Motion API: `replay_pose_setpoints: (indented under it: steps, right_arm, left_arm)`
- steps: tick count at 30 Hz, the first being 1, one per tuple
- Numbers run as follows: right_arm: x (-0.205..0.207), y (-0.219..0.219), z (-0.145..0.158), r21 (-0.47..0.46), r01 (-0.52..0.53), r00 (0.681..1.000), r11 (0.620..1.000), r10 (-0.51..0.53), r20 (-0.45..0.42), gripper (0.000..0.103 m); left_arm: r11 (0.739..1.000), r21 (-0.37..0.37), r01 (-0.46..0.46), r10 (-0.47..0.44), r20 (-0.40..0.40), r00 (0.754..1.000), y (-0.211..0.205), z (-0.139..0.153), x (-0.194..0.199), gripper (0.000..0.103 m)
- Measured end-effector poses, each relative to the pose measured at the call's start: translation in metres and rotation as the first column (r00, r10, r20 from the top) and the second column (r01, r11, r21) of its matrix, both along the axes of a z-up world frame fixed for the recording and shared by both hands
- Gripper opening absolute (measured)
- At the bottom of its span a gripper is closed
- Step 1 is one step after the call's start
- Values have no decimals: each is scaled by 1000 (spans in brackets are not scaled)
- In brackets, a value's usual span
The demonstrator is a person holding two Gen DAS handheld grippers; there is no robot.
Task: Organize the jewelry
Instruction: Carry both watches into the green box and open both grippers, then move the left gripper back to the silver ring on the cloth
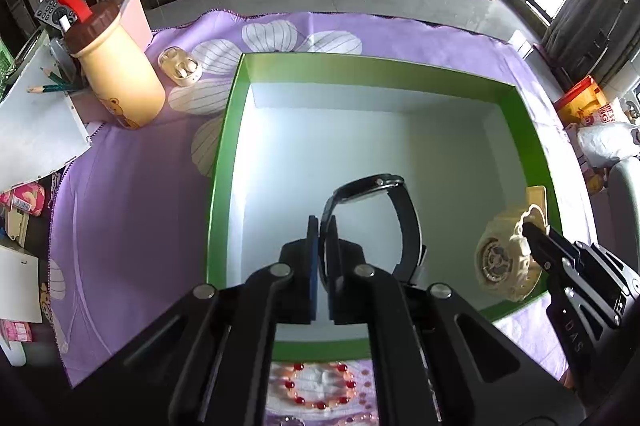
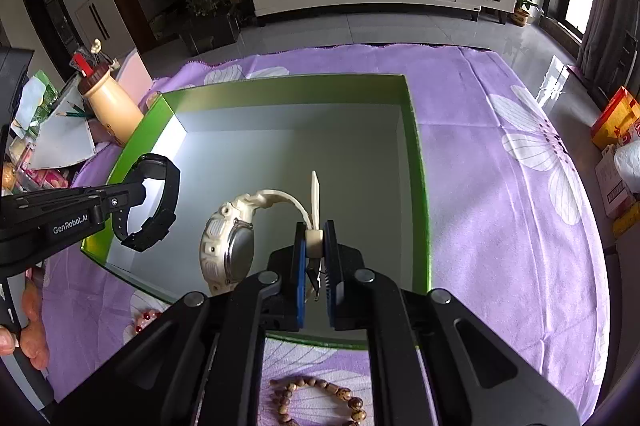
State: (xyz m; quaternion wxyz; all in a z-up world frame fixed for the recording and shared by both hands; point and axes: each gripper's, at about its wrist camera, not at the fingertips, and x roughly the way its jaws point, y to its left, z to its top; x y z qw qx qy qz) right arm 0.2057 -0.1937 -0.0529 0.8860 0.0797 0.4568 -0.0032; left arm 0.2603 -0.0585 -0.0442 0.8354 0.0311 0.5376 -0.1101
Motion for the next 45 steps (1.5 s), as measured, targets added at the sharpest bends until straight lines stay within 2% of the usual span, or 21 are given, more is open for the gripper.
replay_pose_setpoints:
  steps: [6, 9, 10, 11, 14, 16, 18, 19, 22, 26, 31, 37, 41, 45]
  right_arm:
    - [16, 4, -15, -9, -6, 999, 1000, 5, -41, 9]
    - [21, 3, -21, -25, -3, 998, 1000, 1, -59, 16]
    - [21, 2, -22, -17, 1, 998, 1000, -2, -61, 21]
    - [21, 0, -21, -5, 10, 998, 1000, -11, -56, 23]
    - [17, -6, -18, 1, 26, 999, 1000, -26, -37, 23]
    - [10, -10, -15, 5, 28, 999, 1000, -27, -25, 24]
    - [1, -16, -11, 22, 39, 999, 999, -39, -9, 30]
    - [-3, -20, -9, 37, 48, 999, 998, -48, -3, 33]
    - [-22, -29, -2, 75, 54, 998, 996, -56, 19, 34]
    - [-52, -33, 8, 86, 49, 998, 995, -53, 47, 40]
    - [-90, -37, 15, 111, 37, 997, 993, -44, 63, 40]
    - [-134, -28, 10, 120, 4, 999, 993, -8, 32, 40]
    - [-156, -17, 2, 125, -29, 1000, 992, 29, 0, 40]
    - [-176, -5, -6, 148, -74, 997, 986, 78, -19, 40]
  left_arm:
    - [999, 41, -9, 10, -29, 1000, -8, -16, 11, 4]
    - [998, 65, -16, 18, -32, 999, -11, -22, 14, 10]
    - [998, 63, -20, 22, -35, 999, -12, -23, 15, 15]
    - [998, 67, -18, 21, -35, 999, -13, -24, 16, 17]
    - [997, 74, -13, 14, -13, 1000, -15, -18, 12, 30]
    - [997, 72, -12, 12, 6, 1000, -14, -11, 7, 47]
    - [998, 66, -15, 14, 23, 1000, -12, -5, 2, 55]
    - [998, 62, -14, 12, 25, 1000, -11, -1, -2, 55]
    - [998, 60, -6, 4, 35, 999, -4, 9, -15, 60]
    - [999, 38, 3, -5, 74, 997, 15, 27, -43, 65]
    - [1000, 22, 11, -13, 95, 995, 41, 38, -81, 69]
    - [1000, 25, 13, -15, 54, 998, 71, 20, -129, 69]
    - [999, 34, 15, -15, 17, 1000, 82, 2, -149, 69]
    - [1000, 12, 6, -6, -32, 999, 91, -19, -166, 69]
